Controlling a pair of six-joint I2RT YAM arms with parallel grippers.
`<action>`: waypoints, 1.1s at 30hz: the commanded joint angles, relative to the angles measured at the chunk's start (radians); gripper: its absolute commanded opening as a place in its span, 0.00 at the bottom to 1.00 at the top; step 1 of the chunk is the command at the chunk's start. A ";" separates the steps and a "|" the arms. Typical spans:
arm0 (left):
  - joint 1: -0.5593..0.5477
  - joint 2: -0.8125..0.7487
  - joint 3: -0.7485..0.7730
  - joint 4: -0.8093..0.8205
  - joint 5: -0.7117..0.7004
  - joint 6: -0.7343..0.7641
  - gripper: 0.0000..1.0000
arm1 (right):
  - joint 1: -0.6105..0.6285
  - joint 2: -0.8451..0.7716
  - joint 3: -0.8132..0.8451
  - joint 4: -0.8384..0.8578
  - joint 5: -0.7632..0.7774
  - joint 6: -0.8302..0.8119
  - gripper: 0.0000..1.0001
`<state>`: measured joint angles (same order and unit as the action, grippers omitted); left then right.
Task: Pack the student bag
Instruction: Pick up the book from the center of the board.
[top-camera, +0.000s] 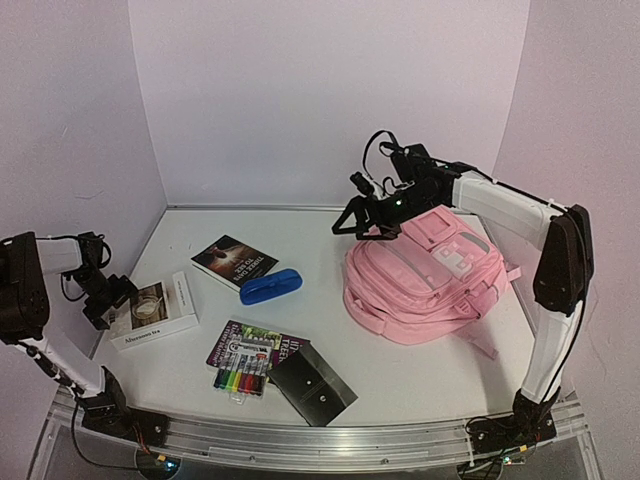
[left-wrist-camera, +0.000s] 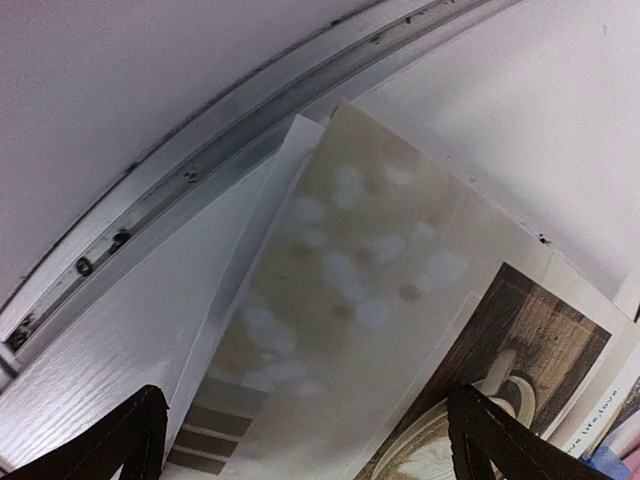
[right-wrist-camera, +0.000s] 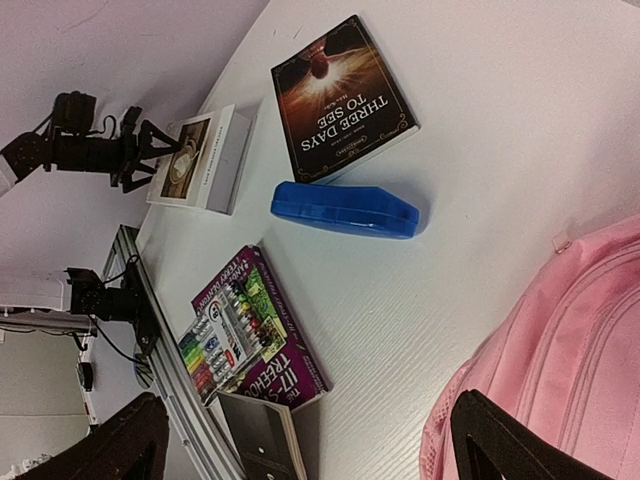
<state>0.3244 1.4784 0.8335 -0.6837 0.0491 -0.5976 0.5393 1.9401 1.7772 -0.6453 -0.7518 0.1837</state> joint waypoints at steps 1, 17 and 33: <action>-0.028 0.048 -0.049 0.154 0.145 0.027 0.95 | -0.010 -0.063 -0.008 0.006 -0.019 -0.013 0.98; -0.283 0.100 0.079 0.260 0.261 -0.005 0.38 | -0.011 -0.010 0.046 0.011 -0.066 -0.006 0.98; -0.283 -0.160 0.144 0.215 0.352 -0.087 0.00 | -0.011 0.027 0.089 0.013 -0.107 0.015 0.98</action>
<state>0.0422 1.4101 0.8985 -0.4497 0.3829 -0.6409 0.5323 1.9486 1.8206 -0.6448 -0.8322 0.1884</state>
